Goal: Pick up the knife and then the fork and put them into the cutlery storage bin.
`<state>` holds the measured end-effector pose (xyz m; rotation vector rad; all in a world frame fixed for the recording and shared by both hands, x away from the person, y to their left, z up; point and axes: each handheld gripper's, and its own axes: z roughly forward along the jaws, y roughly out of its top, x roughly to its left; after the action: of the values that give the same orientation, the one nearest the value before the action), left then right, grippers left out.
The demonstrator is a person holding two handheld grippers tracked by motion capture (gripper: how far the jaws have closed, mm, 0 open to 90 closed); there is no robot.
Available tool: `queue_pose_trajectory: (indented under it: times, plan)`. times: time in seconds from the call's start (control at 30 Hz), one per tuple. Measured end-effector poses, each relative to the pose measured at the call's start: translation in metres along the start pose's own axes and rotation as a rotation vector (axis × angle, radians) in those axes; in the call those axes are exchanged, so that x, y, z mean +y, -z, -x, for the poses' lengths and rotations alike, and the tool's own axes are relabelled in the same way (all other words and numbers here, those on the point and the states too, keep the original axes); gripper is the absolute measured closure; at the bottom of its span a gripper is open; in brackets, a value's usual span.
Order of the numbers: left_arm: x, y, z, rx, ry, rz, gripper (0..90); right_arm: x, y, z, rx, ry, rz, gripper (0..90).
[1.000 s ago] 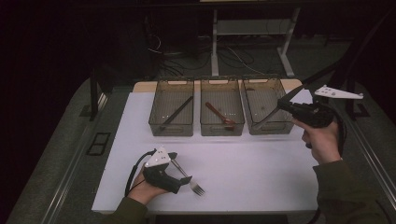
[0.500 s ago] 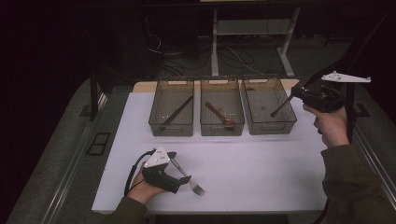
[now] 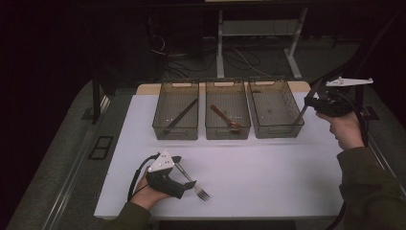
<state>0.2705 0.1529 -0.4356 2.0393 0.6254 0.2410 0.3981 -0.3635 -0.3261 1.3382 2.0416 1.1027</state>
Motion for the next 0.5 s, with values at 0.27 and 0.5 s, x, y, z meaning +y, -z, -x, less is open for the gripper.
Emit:
queue_pose_trajectory:
  times: [0.27,0.5]
  plan:
    - [0.0,0.0,0.0,-0.002,-0.001,-0.002,0.0,-0.004,-0.014,0.001,-0.009,0.023,-0.074,87.5]
    - [0.0,0.0,0.0,-0.006,0.0,0.0,0.0,0.001,-0.028,-0.001,-0.012,0.021,-0.05,87.5]
